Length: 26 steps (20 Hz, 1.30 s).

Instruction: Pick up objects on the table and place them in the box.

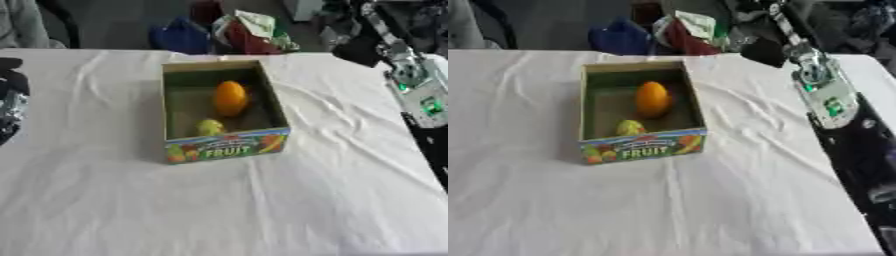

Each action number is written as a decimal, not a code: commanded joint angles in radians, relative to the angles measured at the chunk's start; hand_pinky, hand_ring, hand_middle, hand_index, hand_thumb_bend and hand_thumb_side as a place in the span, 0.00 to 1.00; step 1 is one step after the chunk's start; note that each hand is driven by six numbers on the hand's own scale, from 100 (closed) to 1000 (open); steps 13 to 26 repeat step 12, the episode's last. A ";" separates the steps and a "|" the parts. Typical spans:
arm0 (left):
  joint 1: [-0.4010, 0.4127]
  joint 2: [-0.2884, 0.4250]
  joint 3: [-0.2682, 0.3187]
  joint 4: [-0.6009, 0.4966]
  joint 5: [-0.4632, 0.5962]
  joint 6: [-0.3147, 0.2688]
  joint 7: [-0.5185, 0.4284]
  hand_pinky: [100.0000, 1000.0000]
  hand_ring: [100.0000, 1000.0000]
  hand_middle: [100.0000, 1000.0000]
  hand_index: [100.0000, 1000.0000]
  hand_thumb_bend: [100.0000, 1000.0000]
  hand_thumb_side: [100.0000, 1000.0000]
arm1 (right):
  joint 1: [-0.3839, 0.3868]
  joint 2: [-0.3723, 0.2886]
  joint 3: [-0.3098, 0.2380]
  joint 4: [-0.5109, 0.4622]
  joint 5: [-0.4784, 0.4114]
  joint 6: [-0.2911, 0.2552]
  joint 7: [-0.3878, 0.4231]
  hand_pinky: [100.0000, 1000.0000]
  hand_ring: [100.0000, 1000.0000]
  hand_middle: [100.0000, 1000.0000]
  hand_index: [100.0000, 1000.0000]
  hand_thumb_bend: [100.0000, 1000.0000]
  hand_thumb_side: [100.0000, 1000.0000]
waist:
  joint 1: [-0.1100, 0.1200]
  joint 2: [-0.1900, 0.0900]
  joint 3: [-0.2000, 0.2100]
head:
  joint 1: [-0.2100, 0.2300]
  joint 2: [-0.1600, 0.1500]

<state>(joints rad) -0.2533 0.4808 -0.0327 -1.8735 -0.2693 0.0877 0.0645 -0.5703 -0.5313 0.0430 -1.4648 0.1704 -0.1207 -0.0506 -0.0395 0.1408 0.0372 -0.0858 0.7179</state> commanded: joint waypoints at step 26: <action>0.036 -0.057 0.026 0.012 0.041 0.014 0.060 0.56 0.54 0.55 0.79 0.00 0.78 | 0.222 0.142 -0.080 -0.222 -0.073 0.050 -0.128 0.69 0.78 0.63 0.80 0.00 0.71 | 0.022 0.016 -0.040 | 0.081 0.042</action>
